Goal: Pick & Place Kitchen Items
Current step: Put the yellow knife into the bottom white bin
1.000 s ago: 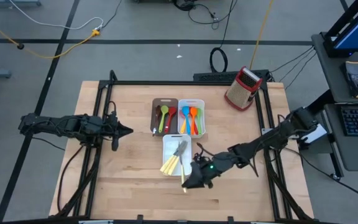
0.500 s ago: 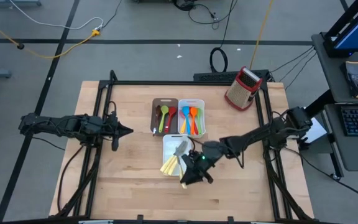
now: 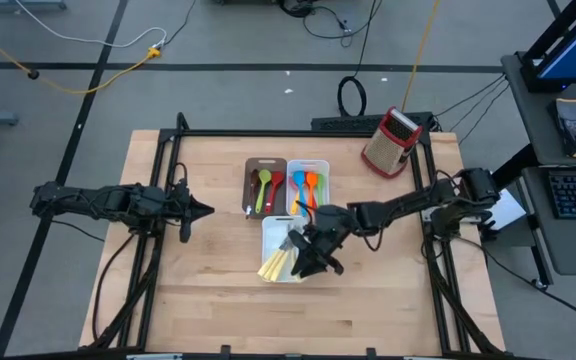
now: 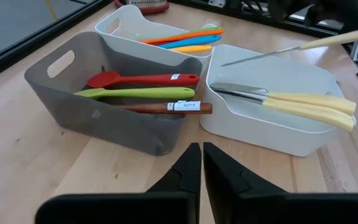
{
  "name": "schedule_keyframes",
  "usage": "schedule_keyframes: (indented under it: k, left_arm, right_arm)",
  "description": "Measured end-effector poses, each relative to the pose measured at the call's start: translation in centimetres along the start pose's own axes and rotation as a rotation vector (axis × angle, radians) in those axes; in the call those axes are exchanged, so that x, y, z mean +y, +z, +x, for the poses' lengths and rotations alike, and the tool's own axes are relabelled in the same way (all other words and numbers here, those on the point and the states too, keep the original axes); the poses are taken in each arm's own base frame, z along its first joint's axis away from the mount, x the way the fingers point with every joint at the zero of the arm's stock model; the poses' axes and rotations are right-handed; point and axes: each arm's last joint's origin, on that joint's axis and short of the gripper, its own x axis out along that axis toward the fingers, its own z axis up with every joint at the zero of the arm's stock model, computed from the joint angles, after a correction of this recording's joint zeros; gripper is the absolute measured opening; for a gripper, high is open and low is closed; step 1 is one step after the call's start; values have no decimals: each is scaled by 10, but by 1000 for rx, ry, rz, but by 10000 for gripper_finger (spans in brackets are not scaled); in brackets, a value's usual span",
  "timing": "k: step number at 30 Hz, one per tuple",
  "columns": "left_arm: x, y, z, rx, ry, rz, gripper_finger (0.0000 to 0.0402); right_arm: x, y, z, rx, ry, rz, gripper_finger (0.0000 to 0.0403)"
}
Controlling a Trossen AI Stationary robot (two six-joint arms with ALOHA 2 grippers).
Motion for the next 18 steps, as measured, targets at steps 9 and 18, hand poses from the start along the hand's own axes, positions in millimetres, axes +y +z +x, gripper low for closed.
schedule_keyframes:
  k: [9,18]
  left_arm:
    - [1,0,0,-7,21,13,6]
    - [1,0,0,-8,24,12,27]
  right_arm:
    - [1,8,-5,-32,-10,19,86]
    - [-4,0,1,-12,-29,16,86]
